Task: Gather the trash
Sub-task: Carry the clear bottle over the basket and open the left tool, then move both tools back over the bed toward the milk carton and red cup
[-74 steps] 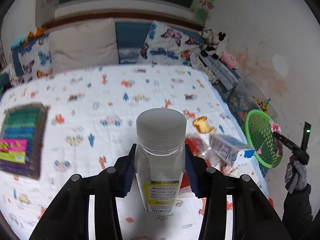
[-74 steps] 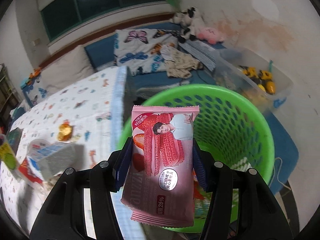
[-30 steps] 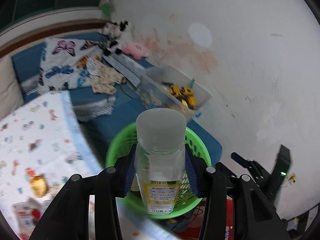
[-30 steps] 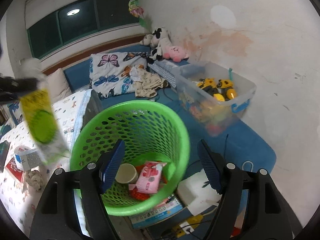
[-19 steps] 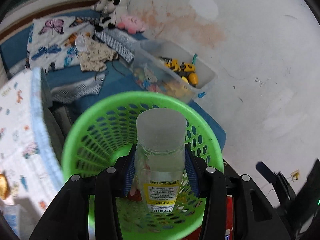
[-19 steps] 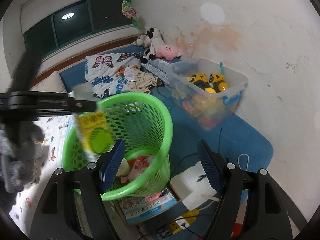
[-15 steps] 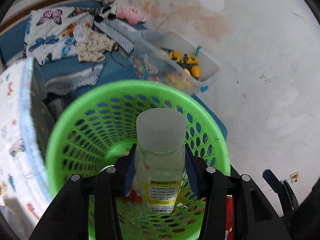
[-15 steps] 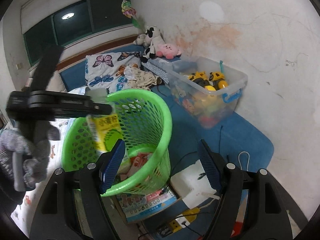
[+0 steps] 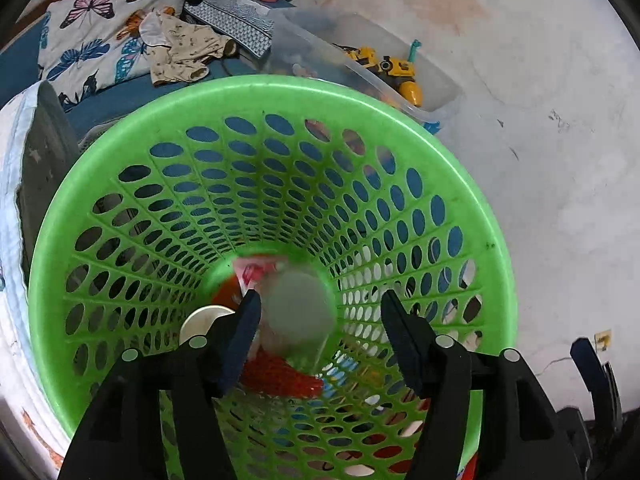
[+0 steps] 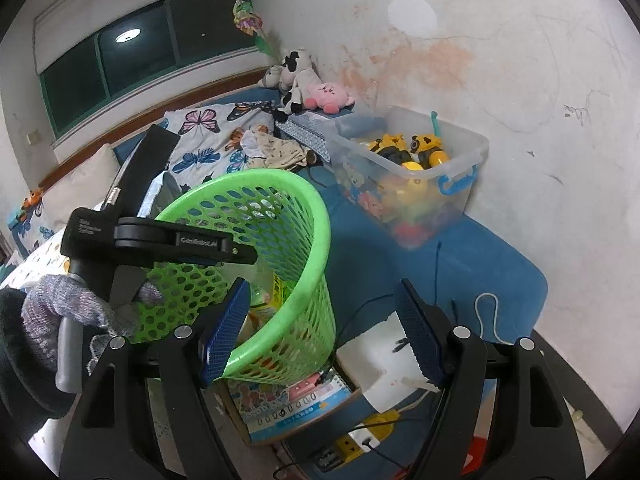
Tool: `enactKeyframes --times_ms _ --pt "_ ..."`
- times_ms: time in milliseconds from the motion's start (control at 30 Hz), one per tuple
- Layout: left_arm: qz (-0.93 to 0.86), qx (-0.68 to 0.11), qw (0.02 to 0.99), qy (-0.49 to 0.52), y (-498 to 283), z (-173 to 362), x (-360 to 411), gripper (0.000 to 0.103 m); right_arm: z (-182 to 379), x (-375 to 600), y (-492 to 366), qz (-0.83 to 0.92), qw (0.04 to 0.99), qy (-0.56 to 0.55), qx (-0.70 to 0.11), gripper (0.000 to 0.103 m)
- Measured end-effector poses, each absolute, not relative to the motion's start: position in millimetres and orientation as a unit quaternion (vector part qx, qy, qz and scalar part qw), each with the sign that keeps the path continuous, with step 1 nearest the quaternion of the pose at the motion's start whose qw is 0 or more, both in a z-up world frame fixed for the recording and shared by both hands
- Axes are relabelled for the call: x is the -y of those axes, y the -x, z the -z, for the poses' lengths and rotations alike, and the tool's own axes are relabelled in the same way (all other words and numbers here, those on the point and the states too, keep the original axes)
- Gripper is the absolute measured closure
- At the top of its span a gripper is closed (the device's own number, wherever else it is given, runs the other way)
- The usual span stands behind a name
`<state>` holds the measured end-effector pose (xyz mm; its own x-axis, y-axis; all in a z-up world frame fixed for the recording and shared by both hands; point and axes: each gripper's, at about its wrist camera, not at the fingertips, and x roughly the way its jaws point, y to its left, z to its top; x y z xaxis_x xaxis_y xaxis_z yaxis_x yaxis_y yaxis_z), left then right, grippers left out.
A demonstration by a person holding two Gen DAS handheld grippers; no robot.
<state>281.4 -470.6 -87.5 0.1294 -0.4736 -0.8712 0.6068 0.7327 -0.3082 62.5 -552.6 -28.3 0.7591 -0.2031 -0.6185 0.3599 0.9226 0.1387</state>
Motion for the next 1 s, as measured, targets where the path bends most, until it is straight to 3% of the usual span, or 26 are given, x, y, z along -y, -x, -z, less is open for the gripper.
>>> enactKeyframes --times_ms 500,1000 --pt "0.350 -0.494 0.796 0.001 -255.0 7.4 377.4 0.041 9.3 517.1 -57.0 0.119 0.937 -0.122 -0.304 0.029" --pt "0.283 -0.427 0.858 0.023 -218.7 -58.0 193.9 0.031 -8.1 414.2 -84.8 0.000 0.939 -0.106 -0.329 0.027"
